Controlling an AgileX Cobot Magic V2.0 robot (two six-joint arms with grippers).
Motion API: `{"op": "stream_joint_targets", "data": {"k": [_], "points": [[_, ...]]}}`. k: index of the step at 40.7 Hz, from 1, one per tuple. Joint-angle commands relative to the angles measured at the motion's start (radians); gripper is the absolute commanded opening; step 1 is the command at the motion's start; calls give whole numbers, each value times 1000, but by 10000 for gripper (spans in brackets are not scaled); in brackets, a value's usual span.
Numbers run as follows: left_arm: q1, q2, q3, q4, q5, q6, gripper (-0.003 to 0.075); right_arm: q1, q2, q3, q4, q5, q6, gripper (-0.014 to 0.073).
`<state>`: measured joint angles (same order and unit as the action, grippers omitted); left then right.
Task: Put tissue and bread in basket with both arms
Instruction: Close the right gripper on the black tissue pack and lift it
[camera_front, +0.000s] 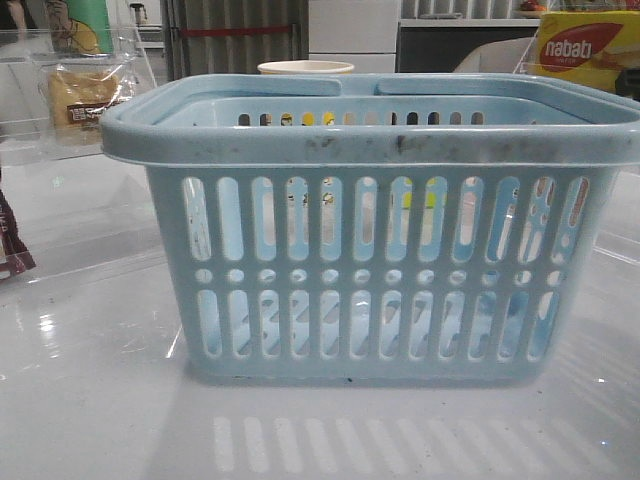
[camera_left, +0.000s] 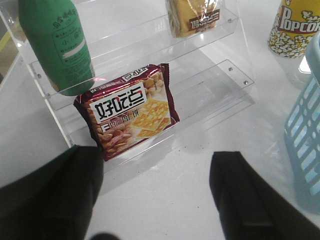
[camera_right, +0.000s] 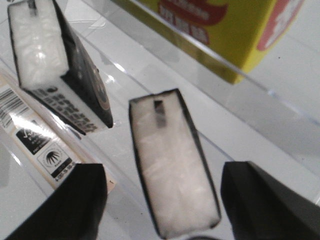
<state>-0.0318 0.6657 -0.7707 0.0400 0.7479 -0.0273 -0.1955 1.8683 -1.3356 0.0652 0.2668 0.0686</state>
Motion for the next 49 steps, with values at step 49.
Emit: {"op": "stream_joint_targets", "data": {"k": [49], "points": [[-5,4,-35,2,-78,-1,517,444,-607,-34,75,446,-1,211]]}}
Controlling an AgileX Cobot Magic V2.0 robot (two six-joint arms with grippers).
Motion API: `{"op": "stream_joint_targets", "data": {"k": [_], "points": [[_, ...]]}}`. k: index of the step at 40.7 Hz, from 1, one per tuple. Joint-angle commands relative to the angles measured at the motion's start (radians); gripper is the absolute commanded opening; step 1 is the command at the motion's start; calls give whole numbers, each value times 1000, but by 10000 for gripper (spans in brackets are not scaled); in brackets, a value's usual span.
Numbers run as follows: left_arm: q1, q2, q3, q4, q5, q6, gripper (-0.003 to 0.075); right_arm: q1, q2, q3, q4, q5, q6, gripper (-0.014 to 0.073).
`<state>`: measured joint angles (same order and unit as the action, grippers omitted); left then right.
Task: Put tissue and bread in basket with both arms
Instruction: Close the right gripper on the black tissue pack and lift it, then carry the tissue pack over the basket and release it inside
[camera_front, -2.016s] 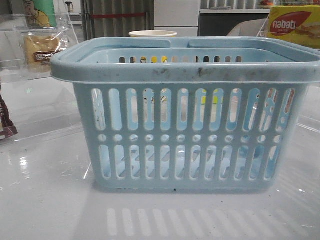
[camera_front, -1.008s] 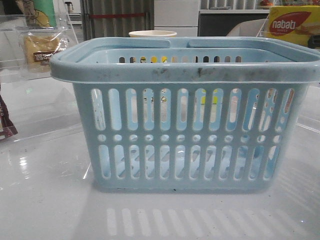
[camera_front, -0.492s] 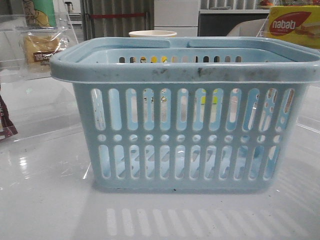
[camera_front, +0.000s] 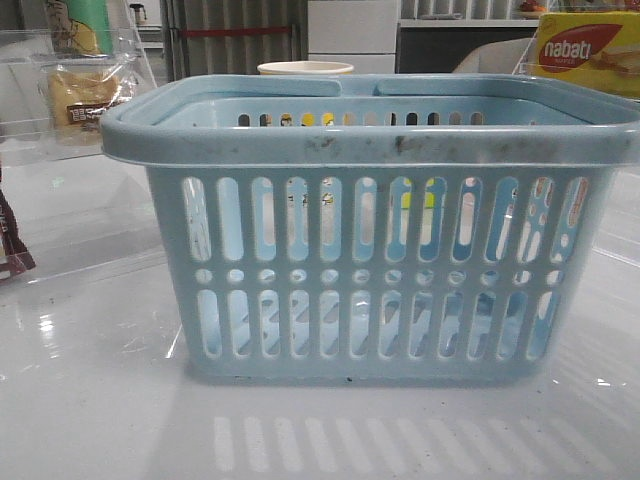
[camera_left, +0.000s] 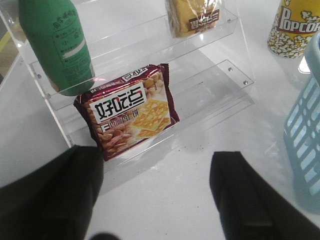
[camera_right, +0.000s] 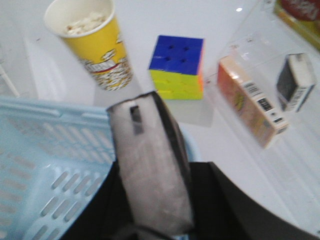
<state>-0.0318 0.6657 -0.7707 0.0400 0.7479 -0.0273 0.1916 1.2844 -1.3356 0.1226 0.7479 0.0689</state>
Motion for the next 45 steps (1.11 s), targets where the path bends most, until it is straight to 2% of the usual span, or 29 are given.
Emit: {"op": "stream_joint_targets", "data": {"k": [1,8,17,20,29,32,38,45], "points": [[-5,4,-35,2,-78,-1,517,76,-19,-34,17,-34,-1,211],[-5,4,-35,2,-78,-1,517,188,43,-34,17,-37,-1,211],[-5,4,-35,2,-78,-1,517,209,178,-34,17,-37,-1,220],[-5,4,-35,2,-78,-1,517,209,223,-34,17,-38,-1,251],[-5,4,-35,2,-78,-1,517,209,323,-34,13,-59,-1,480],[-5,4,-35,2,-78,-1,517,209,330,-34,6,-63,-1,533],[-5,4,-35,2,-78,-1,517,209,295,-34,-5,-67,-14,541],[-5,4,-35,2,-78,-1,517,217,163,-12,-4,-49,-92,541]]}}
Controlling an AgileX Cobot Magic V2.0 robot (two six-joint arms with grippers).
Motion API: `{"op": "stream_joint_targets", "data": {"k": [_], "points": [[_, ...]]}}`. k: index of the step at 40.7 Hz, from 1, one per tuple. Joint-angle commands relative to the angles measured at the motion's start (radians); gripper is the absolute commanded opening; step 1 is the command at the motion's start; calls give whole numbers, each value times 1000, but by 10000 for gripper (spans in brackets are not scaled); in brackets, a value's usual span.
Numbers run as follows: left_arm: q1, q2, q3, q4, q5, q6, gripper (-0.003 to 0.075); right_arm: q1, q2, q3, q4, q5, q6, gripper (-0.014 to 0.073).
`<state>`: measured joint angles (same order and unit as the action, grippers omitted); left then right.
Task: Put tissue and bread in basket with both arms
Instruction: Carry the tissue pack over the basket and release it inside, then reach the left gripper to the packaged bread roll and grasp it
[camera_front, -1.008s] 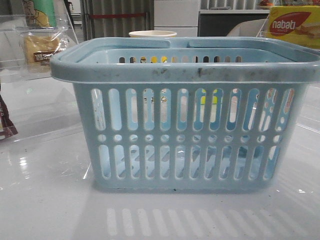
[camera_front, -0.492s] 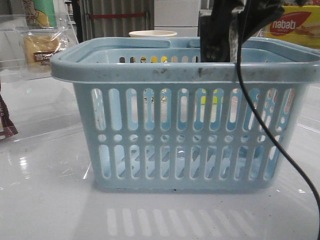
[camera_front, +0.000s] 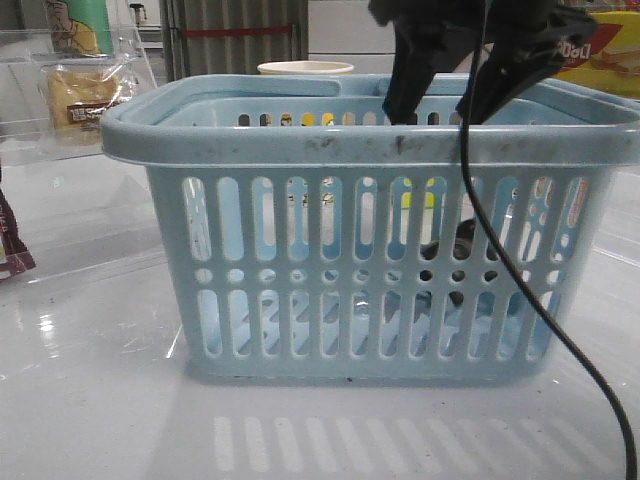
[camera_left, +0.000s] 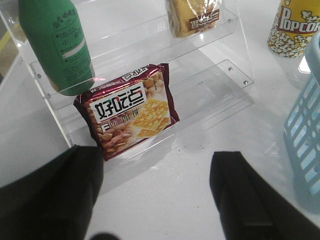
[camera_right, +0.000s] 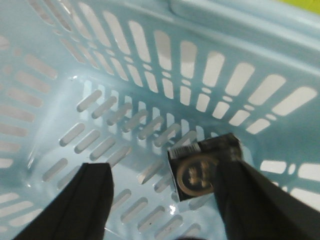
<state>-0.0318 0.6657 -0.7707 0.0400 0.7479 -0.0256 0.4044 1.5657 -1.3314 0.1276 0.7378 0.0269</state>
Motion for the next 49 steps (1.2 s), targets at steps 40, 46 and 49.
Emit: {"op": "stream_joint_targets", "data": {"k": [40,46,49], "points": [[-9,115,-37,-57,-155,6,519,5,-762,360,-9,73,-171,541],[-28,254,-78,-61,-252,26,578,5,-761,360,-9,72,-171,541],[-34,331,-118,-61,-298,26,620,5,-761,360,-9,72,-171,541]]}}
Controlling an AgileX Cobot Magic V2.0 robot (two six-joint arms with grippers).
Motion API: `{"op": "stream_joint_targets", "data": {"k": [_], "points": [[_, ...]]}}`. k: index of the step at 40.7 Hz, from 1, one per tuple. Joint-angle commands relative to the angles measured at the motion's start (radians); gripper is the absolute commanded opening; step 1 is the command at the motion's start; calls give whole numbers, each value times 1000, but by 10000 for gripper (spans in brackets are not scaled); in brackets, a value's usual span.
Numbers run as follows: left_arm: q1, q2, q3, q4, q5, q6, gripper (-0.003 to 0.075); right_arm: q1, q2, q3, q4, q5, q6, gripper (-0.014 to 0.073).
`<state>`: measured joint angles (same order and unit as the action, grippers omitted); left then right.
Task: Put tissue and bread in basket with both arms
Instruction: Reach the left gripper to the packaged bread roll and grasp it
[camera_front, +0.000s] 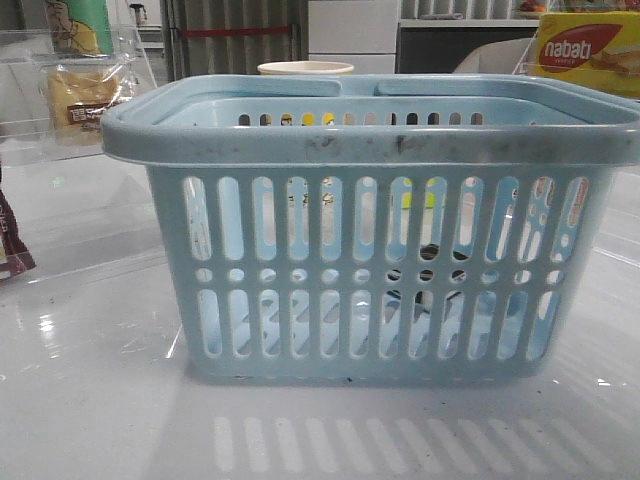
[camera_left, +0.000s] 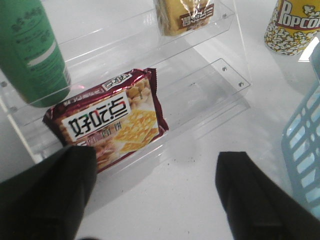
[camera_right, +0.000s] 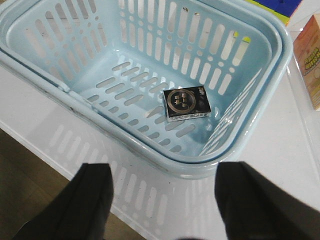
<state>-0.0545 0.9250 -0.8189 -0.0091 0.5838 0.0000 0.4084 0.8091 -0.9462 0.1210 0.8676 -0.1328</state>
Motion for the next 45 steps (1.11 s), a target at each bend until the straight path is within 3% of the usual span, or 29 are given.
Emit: {"op": "stream_joint_targets", "data": {"k": [1,23,37,45], "points": [[-11,104,-82,-14,-146,0,624,1,-5,-25,-2,-58,-11,541],[-7,731,-567,-38,-175,0,623,1,-5,-25,-2,-58,-11,541],[-7,971,-853,-58,-182,0,623,1,-5,-25,-2,-58,-11,541],[-7,1036,-922,-77,-186,0,623,1,-5,-25,-2,-58,-11,541]]}}
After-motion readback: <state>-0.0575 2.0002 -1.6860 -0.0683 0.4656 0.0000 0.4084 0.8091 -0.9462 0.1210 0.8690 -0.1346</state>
